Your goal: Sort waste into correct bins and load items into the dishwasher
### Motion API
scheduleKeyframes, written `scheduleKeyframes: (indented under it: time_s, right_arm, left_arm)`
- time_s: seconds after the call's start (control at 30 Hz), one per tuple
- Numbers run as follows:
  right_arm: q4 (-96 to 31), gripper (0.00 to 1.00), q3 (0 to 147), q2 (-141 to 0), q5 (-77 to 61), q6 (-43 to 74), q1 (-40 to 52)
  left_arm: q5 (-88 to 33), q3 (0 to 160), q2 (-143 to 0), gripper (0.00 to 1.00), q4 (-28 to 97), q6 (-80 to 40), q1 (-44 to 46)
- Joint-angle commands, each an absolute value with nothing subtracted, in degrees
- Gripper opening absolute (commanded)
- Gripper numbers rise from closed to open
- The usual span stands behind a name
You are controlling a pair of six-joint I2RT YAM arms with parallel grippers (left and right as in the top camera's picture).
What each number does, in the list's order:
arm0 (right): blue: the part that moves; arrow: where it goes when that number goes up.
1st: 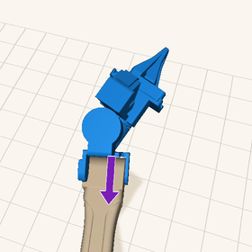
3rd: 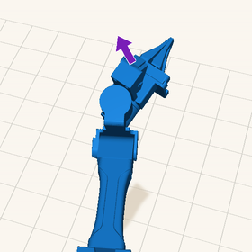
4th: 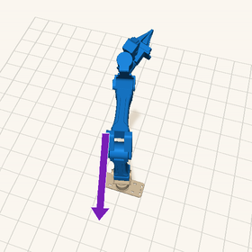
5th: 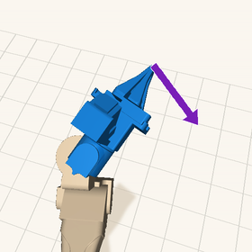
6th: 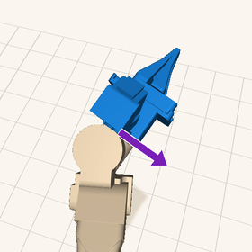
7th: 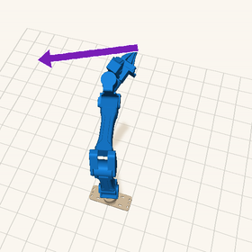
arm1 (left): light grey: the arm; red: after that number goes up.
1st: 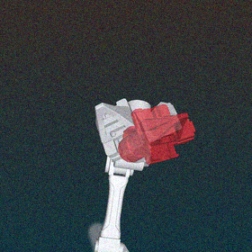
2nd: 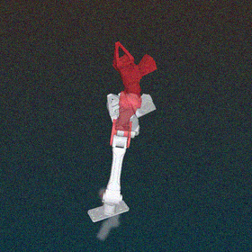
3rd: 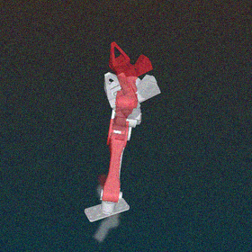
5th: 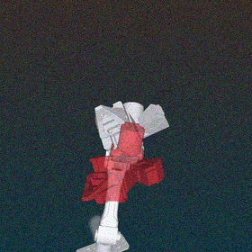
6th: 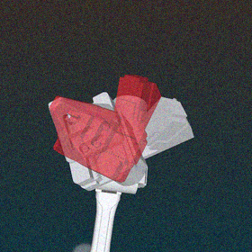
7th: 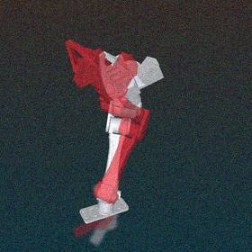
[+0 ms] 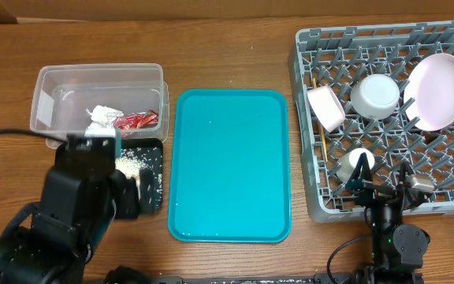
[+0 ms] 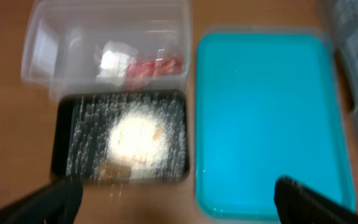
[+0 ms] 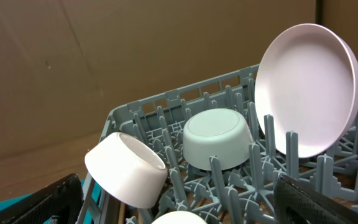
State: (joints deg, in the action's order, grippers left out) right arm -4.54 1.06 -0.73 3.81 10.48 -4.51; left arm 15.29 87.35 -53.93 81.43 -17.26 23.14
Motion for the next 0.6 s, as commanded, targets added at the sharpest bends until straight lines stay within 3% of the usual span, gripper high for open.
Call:
scheduleKeyframes:
  time_s: [0.0, 0.1, 0.23, 0.57]
  right_arm:
    - [-4.23, 1.00, 0.45, -0.16, 3.95, 10.48, -4.84]
    - [-4.23, 1.00, 0.45, -0.16, 3.95, 10.48, -4.86]
    - [-4.23, 1.00, 0.45, -0.16, 3.95, 10.48, -4.84]
    - [-4.23, 1.00, 0.45, -0.16, 3.95, 10.48, -4.84]
  left_arm:
    - [13.26, 83.15, -51.20, 1.00, 71.94, -4.40, 21.04]
    - [2.37, 75.94, -47.59, 1.00, 59.27, 4.12, 15.11]
    - [-6.22, 63.24, -41.39, 1.00, 46.52, 6.17, 9.19]
    - [-10.13, 32.01, -23.75, 1.00, 21.10, -0.51, 1.69]
